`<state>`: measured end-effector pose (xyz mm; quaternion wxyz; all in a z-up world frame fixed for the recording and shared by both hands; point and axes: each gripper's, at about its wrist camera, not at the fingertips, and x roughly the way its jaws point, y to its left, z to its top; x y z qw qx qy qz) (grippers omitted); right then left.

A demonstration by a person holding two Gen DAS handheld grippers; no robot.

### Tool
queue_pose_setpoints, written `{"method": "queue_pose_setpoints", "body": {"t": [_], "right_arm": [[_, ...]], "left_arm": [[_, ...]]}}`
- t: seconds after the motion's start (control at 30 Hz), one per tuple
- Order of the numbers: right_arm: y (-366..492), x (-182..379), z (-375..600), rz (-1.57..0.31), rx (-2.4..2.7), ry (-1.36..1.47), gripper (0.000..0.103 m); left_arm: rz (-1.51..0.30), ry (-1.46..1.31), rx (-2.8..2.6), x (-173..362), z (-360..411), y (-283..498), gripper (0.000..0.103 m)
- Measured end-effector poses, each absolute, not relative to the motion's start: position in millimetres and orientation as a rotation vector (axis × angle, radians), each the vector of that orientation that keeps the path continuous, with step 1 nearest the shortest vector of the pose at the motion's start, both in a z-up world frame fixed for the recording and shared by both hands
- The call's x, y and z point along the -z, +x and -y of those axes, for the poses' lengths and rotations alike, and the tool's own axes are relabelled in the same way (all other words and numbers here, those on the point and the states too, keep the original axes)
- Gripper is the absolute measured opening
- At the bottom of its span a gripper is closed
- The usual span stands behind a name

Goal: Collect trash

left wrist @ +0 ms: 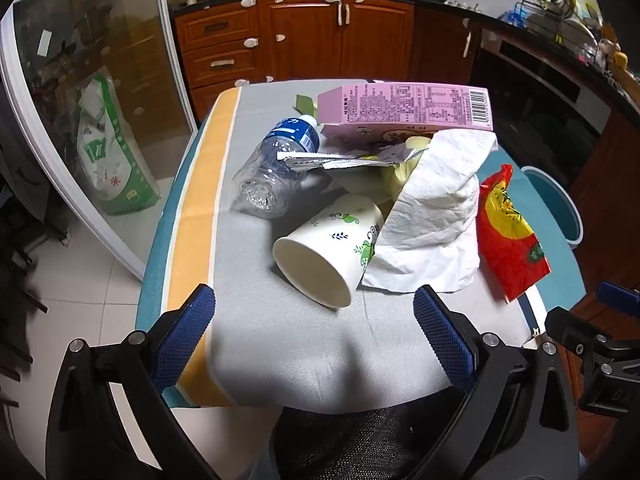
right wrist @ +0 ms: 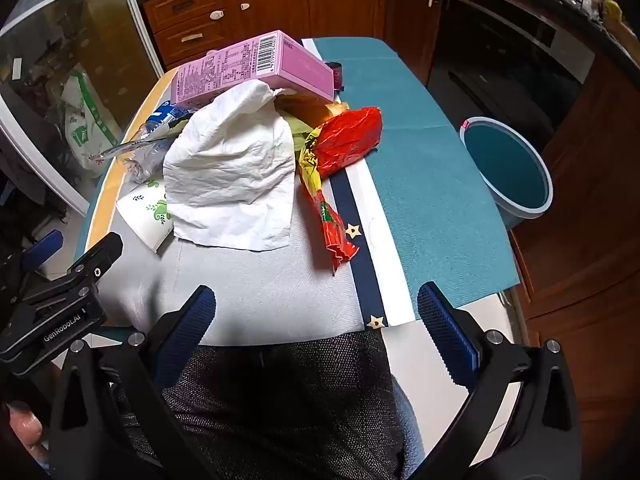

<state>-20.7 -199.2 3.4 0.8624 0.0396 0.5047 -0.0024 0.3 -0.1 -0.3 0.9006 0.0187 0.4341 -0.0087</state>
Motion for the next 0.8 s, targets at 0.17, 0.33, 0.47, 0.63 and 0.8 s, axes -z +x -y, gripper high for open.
{"method": "queue_pose_setpoints", "body": {"t": [0.17,0.33,0.47,0.63,0.8], "right_arm": [[-21.0,-5.6,197.7,-1.051,0.002,0.077,0.097],[-20.3,-6.2,202.7,-1.044,0.000,0.073,0.097],[-20.0,-4.4,196.6,-1.050,0.007,0.064,0.097],[-21.3,-8.1,195.8,-1.048,0.008,0.058,0.097],[-21.3,-9.8,194.8,-1.051,0.005,0.052,0.097]], "left_arm": [[-0.895,0.030,0.024,0.0,-0.2,0.1,0.099],[-0.896,0.030,0.023,0.0,-0.4,0.0,0.099],[-0.895,0.030,0.023,-0.2,-0.6,-0.4,0.099],[-0.896,0.030,0.024,-0.1,-0.8,-0.3,0.099],[-0.894,0.029,0.023,-0.1,-1.0,-0.4,0.099]]}}
